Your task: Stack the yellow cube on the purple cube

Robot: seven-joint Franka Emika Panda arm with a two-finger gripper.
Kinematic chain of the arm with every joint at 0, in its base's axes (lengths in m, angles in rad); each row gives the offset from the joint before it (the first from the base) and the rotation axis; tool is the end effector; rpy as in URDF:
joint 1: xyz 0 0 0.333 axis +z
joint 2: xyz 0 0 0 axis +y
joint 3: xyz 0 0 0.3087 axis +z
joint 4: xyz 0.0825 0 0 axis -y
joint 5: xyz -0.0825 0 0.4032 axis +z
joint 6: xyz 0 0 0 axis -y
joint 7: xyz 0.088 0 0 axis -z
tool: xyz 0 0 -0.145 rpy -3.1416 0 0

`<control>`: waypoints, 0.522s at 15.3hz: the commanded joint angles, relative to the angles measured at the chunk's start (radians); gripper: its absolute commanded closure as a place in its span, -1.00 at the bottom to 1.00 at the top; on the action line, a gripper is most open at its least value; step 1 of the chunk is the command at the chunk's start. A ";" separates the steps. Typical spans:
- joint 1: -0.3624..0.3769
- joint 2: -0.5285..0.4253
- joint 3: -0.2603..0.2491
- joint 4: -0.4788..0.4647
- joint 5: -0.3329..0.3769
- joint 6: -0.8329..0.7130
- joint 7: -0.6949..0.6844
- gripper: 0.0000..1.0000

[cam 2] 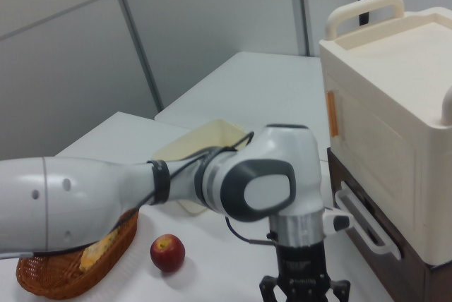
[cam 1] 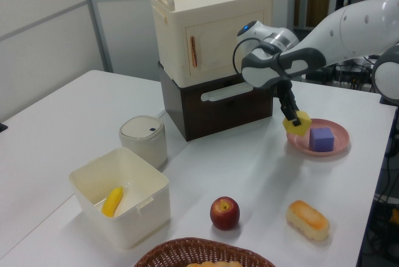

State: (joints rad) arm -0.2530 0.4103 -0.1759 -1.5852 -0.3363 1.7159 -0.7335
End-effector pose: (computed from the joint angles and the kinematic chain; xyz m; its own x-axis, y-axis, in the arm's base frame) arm 0.5757 -0.2999 0.3419 0.8267 0.3324 -0.4539 0.4113 -0.9076 0.0845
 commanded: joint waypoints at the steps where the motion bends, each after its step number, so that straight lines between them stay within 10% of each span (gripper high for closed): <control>1: 0.006 -0.034 -0.002 0.053 0.017 -0.130 -0.090 0.08; 8: -0.006 -0.042 -0.016 0.047 -0.019 -0.256 -0.192 0.07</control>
State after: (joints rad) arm -0.2599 0.3792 -0.1843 -1.5280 -0.3370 1.4851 -0.8966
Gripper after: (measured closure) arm 0.419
